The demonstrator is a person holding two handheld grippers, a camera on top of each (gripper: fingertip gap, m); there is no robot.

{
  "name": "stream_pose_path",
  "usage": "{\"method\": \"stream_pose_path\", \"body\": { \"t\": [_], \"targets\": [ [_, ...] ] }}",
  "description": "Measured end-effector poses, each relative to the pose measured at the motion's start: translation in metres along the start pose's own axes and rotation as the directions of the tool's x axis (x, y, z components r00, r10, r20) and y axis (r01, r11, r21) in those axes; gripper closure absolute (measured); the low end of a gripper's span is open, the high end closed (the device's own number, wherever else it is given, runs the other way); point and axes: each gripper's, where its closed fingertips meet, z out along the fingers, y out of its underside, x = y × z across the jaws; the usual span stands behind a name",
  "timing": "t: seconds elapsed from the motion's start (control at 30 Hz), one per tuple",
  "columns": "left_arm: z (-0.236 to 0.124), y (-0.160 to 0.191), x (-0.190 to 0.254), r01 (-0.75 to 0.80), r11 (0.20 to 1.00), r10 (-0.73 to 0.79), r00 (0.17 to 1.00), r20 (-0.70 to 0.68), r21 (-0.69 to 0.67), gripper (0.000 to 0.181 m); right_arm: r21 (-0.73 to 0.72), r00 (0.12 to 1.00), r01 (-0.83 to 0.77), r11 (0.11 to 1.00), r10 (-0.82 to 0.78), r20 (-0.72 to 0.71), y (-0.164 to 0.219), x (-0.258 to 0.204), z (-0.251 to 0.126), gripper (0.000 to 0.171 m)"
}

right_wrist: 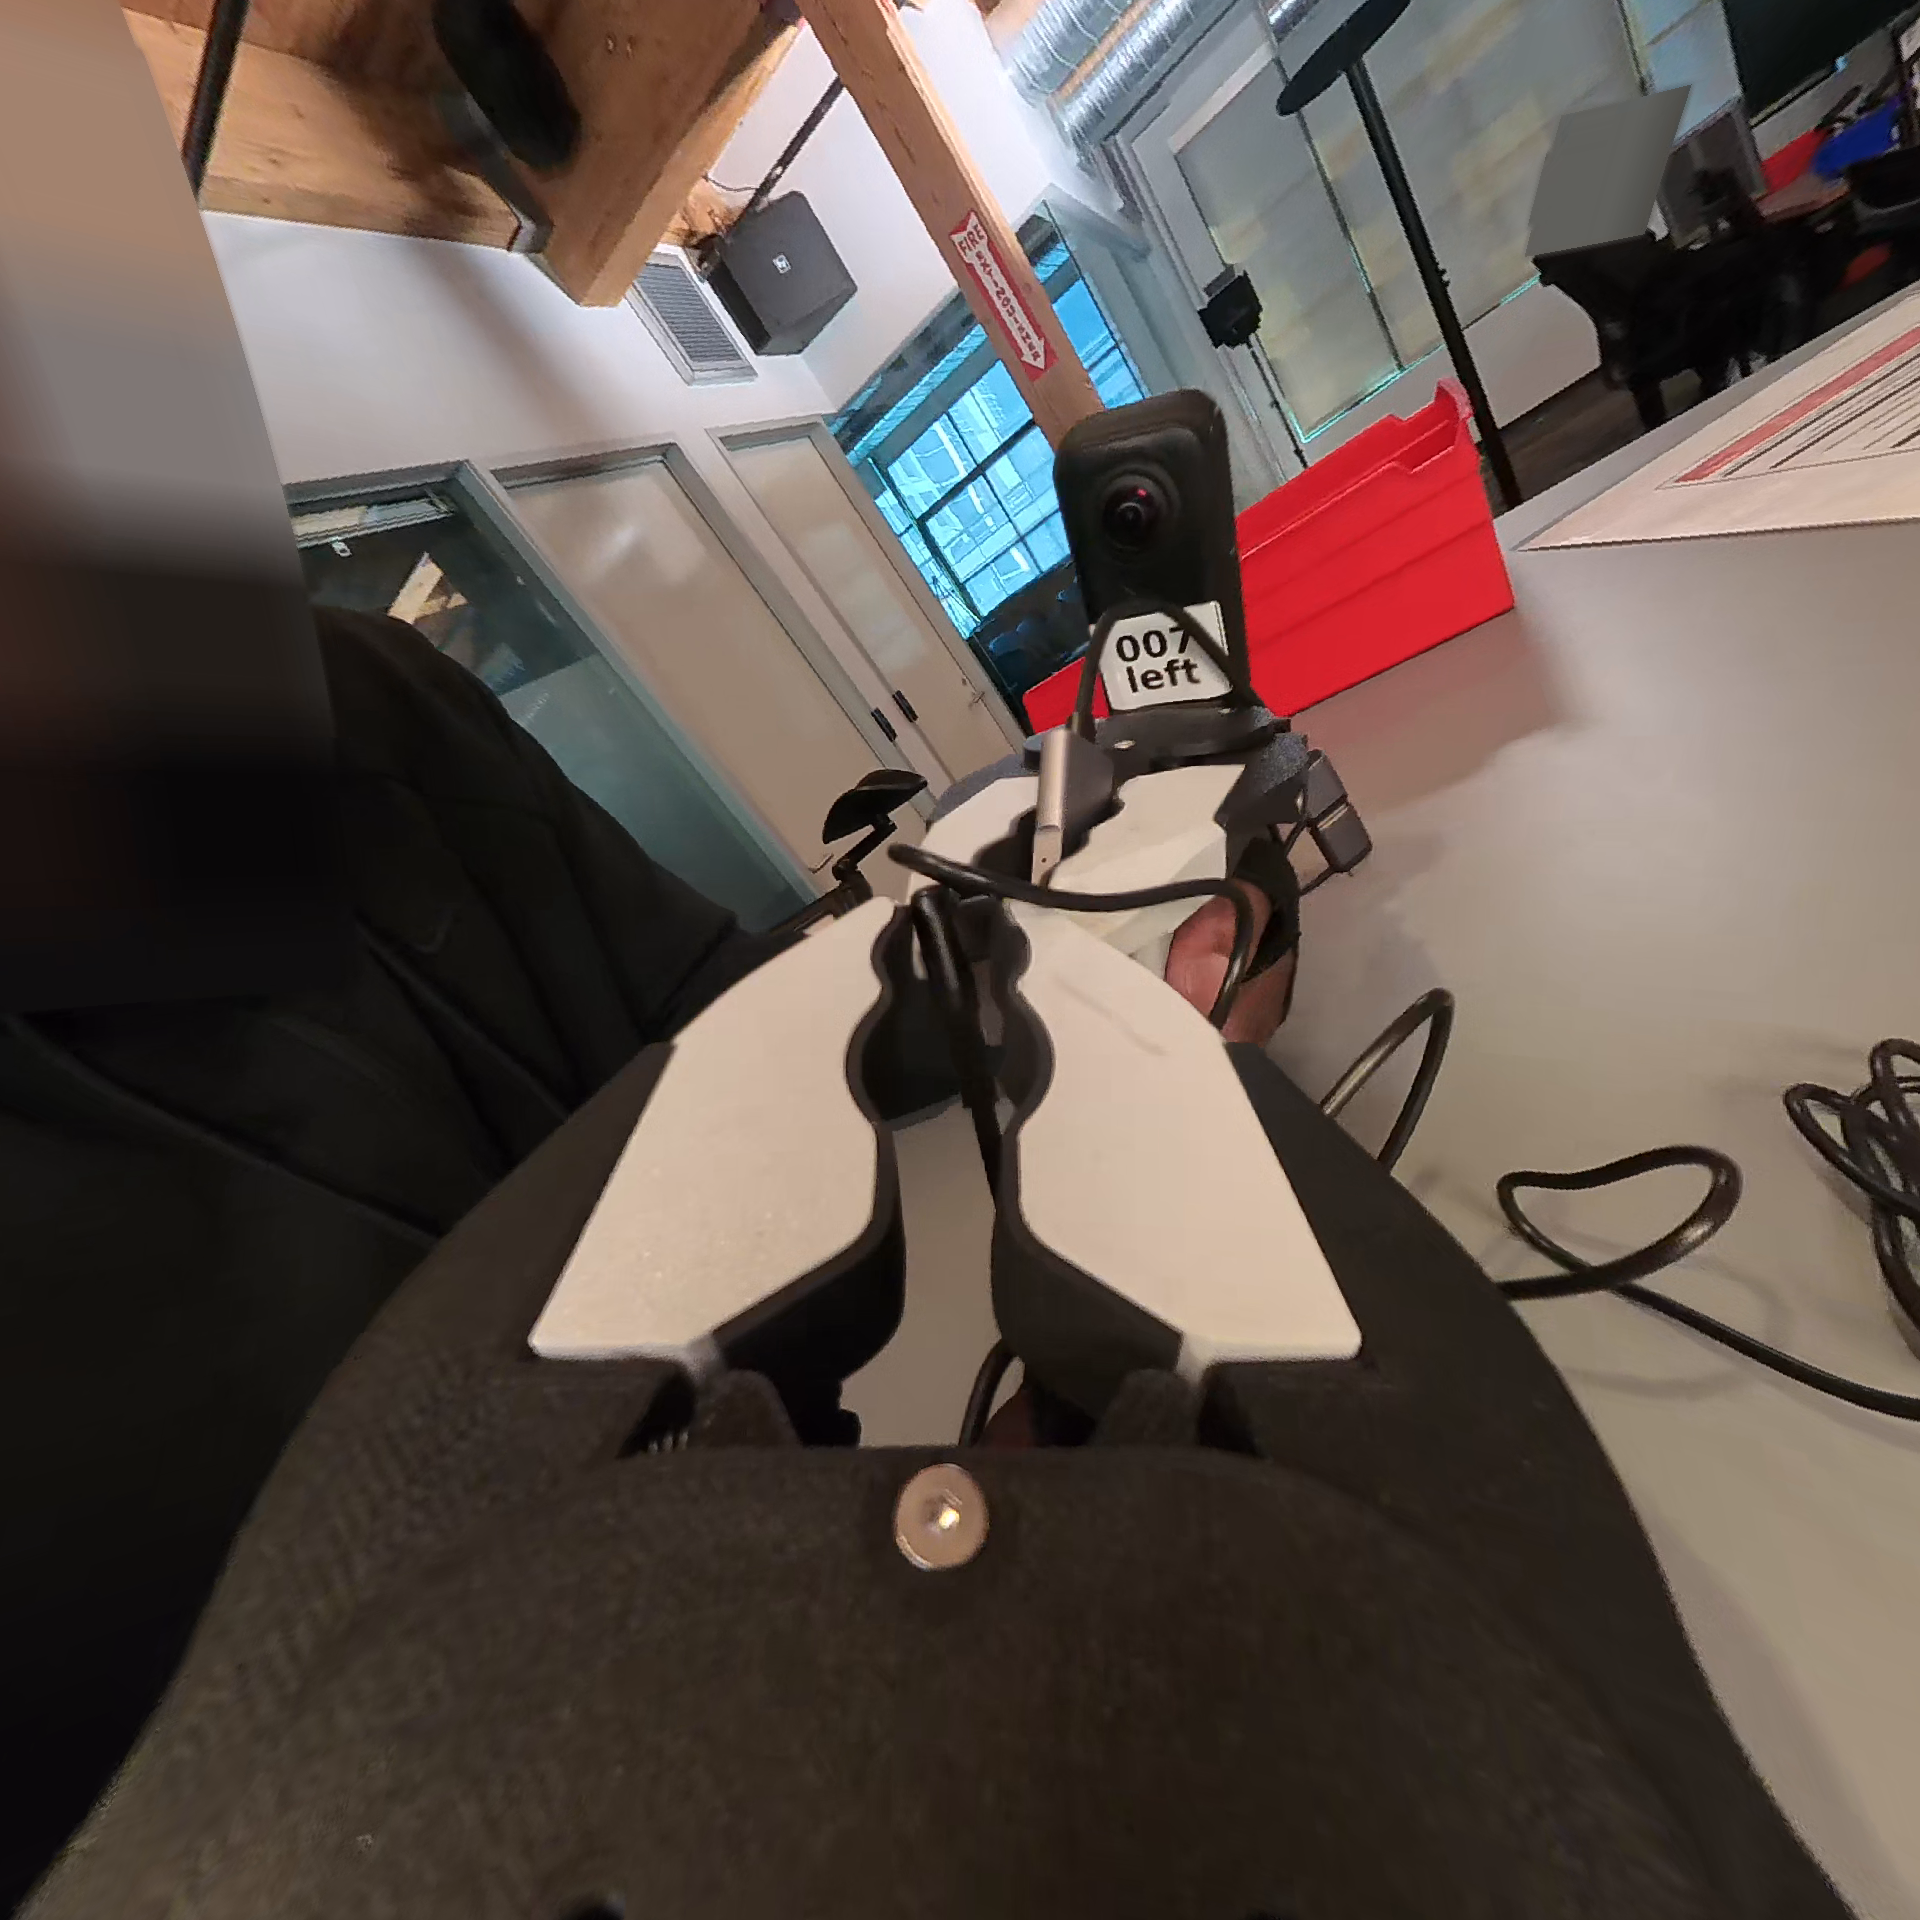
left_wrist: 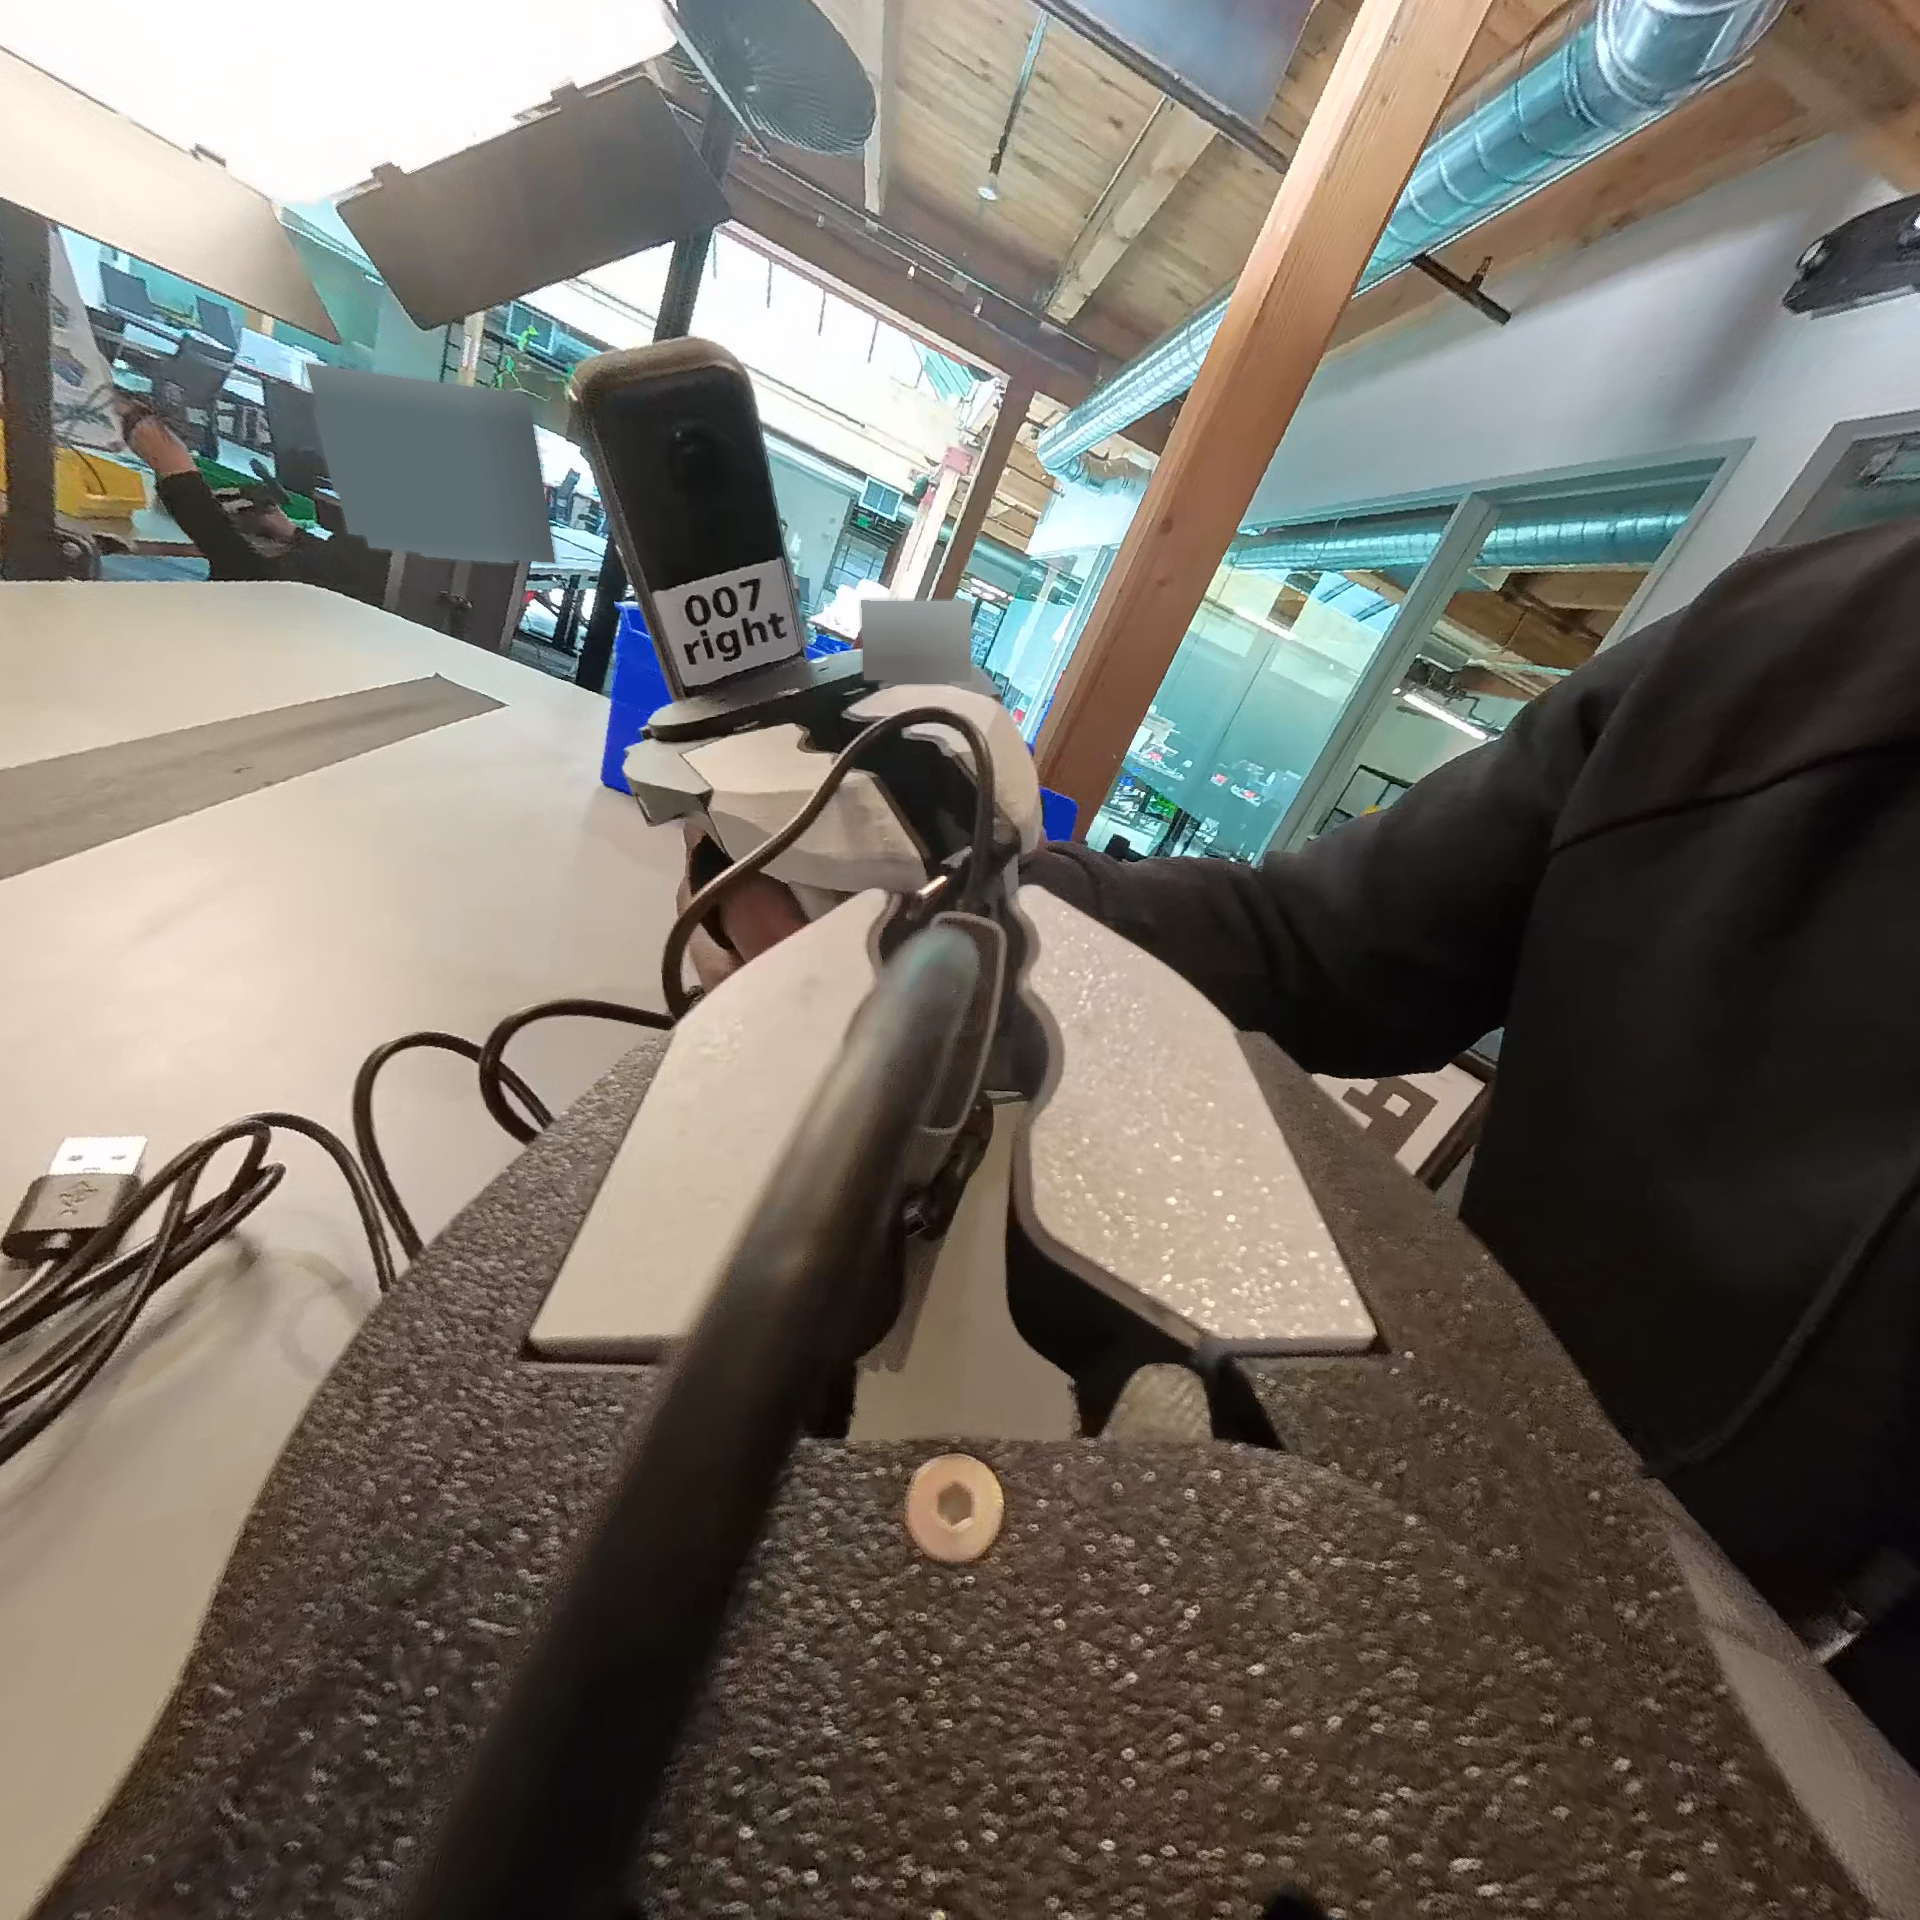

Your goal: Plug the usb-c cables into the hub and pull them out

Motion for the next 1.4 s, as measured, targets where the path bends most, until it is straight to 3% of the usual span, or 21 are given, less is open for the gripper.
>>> {"method": "stream_pose_path", "body": {
  "t": [0.27,0.57,0.7,0.83,0.9,1.03,1.2,1.4],
  "targets": [
    [-0.004,0.001,-0.007,-0.040,0.999,0.042,0.998,0.045,-0.034,0.174,0.033,0.999,0.019,0.999,-0.018,-0.027,-0.005,0.004,-0.003,0.163],
    [-0.010,-0.003,-0.015,0.028,1.000,-0.028,0.997,0.072,0.001,0.174,0.006,0.950,0.215,0.977,-0.208,-0.232,-0.013,0.020,-0.007,0.154],
    [-0.011,-0.004,-0.018,0.047,0.999,-0.048,0.995,0.083,0.008,0.174,-0.040,0.914,0.308,0.951,-0.307,-0.265,-0.013,0.017,-0.008,0.150],
    [-0.010,-0.003,-0.020,0.050,0.999,-0.050,0.995,0.092,0.004,0.174,-0.201,0.875,0.341,0.918,-0.388,-0.289,0.006,0.022,0.001,0.144],
    [-0.012,-0.004,-0.021,0.051,0.999,-0.051,0.994,0.094,0.005,0.174,-0.225,0.837,0.372,0.901,-0.430,-0.338,0.003,0.027,0.001,0.153],
    [-0.015,-0.005,-0.024,0.075,0.997,-0.076,0.992,0.102,0.021,0.174,-0.221,0.824,0.370,0.902,-0.429,-0.372,0.002,0.028,-0.001,0.163],
    [-0.015,-0.004,-0.025,0.083,0.996,-0.085,0.991,0.107,0.021,0.174,-0.141,0.853,0.283,0.949,-0.316,-0.415,0.011,0.017,-0.010,0.164],
    [-0.014,-0.003,-0.022,0.069,0.998,-0.070,0.993,0.094,0.011,0.174,-0.164,0.859,0.179,0.970,-0.236,-0.455,0.030,0.023,-0.012,0.163]
  ]
}}
